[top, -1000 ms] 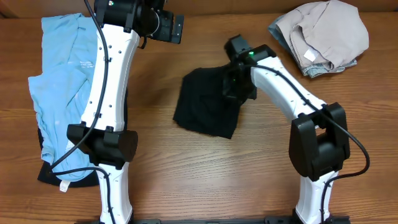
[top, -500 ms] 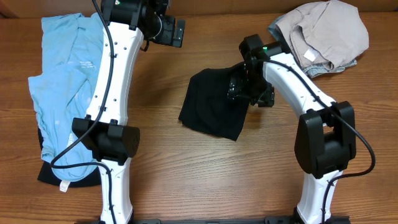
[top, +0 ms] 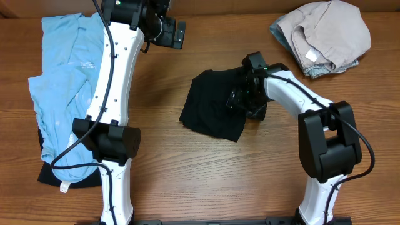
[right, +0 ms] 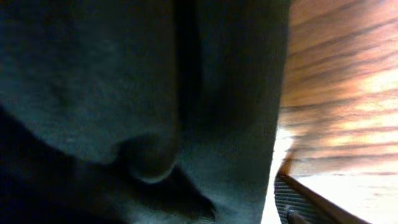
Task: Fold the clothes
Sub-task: 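Carry the black bundle with the right gripper to the beige stack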
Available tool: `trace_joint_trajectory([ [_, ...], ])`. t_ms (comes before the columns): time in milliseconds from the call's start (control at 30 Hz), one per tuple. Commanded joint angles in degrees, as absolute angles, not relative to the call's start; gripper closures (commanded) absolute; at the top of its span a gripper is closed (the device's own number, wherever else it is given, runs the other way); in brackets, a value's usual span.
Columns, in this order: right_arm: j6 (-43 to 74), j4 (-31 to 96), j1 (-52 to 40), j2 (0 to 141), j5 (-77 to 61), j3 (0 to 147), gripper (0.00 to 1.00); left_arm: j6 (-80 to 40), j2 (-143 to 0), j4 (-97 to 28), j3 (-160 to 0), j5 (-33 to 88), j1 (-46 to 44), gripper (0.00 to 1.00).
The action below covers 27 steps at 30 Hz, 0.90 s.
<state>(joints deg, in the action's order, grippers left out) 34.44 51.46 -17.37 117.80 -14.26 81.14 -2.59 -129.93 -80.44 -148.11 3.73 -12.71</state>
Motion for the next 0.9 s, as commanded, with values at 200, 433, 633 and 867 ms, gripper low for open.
trace_joint_trajectory([
  [200, 34.46, 39.16, -18.31, 117.1, -21.67, 79.94, 0.9, -1.28, -130.56, -80.09, -148.66, 2.72, -12.34, 0.0],
  [433, 28.6, 34.76, -17.26, 113.6, -22.85, 85.36, 0.96, -1.32, -130.63, -80.16, -148.62, 2.74, -12.34, 0.0],
  [633, 29.89, 35.4, -14.72, 107.28, -24.12, 93.25, 0.96, -1.3, -130.63, -80.14, -148.62, 2.46, -12.34, 0.0],
  [867, 34.41, 34.79, -7.6, 105.21, -24.1, 103.22, 0.96, -1.3, -130.63, -80.14, -148.62, 2.33, -12.34, 0.0],
])
